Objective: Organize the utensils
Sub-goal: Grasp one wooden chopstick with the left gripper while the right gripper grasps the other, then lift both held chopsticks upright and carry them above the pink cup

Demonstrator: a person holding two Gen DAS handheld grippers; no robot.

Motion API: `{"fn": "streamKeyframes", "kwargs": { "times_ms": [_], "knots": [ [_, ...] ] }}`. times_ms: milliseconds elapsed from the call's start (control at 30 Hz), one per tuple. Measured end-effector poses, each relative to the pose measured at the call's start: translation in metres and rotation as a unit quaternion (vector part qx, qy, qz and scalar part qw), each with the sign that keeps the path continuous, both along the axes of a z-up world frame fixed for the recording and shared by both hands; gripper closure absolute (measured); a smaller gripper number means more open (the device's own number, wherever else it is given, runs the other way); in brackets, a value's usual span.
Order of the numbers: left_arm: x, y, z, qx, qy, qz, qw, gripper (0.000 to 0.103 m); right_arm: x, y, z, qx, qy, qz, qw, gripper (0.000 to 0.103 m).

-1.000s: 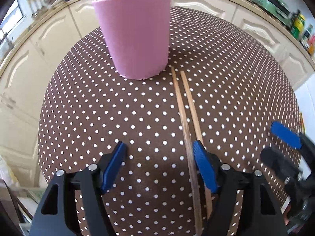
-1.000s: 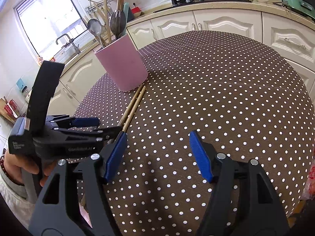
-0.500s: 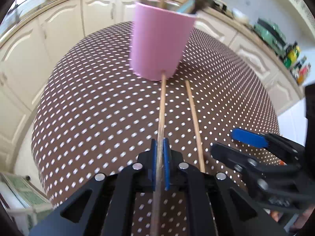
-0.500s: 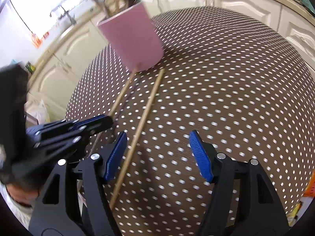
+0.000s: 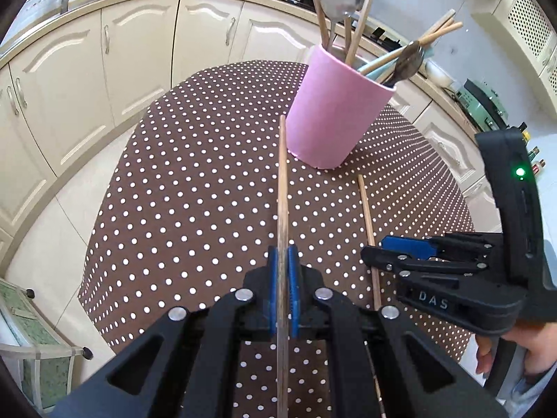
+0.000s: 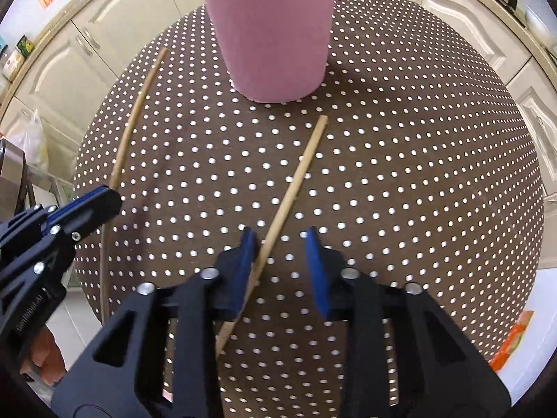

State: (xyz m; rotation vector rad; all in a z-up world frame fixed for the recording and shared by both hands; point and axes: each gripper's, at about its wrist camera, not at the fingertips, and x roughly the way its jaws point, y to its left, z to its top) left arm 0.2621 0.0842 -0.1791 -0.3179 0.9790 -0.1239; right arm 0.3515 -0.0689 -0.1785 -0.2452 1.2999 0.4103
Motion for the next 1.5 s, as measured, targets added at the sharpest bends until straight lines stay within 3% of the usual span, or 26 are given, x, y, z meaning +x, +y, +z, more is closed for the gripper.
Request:
{"fn": "streamKeyframes", "kwargs": {
  "times_ms": [200,400,567,867,1033,1500],
  "knots": [
    [0.001,-0.01,0.006,-0.012,-0.014,-0.011,0.9998,0.097,0.01,-0.004,0.002,0.004,0.003,0.008,1.0,0.097],
    [-0.001,-0.017,0.017,-0.015,-0.047,-0.018,0.9986,0.097,0.004,-0.028,0.006,0.051,-0.01,0.007,0.999,0.097],
    [-0.007,-0.02,0.03,-0.016,-0.078,-0.022,0.9966,0.097,-0.012,-0.046,0.028,0.097,-0.043,0.013,0.994,0.097],
    [-0.025,-0.032,0.058,-0.007,-0.153,-0.031,0.9878,0.097,-0.035,-0.066,0.083,0.18,-0.117,0.021,0.977,0.097],
    [-0.035,-0.041,0.077,0.004,-0.195,-0.039,0.98,0.097,-0.043,-0.071,0.097,0.208,-0.146,0.023,0.967,0.097],
    [-0.033,-0.053,0.112,0.018,-0.266,-0.036,0.9631,0.097,-0.058,-0.092,0.128,0.276,-0.22,0.024,0.935,0.097]
  ]
}}
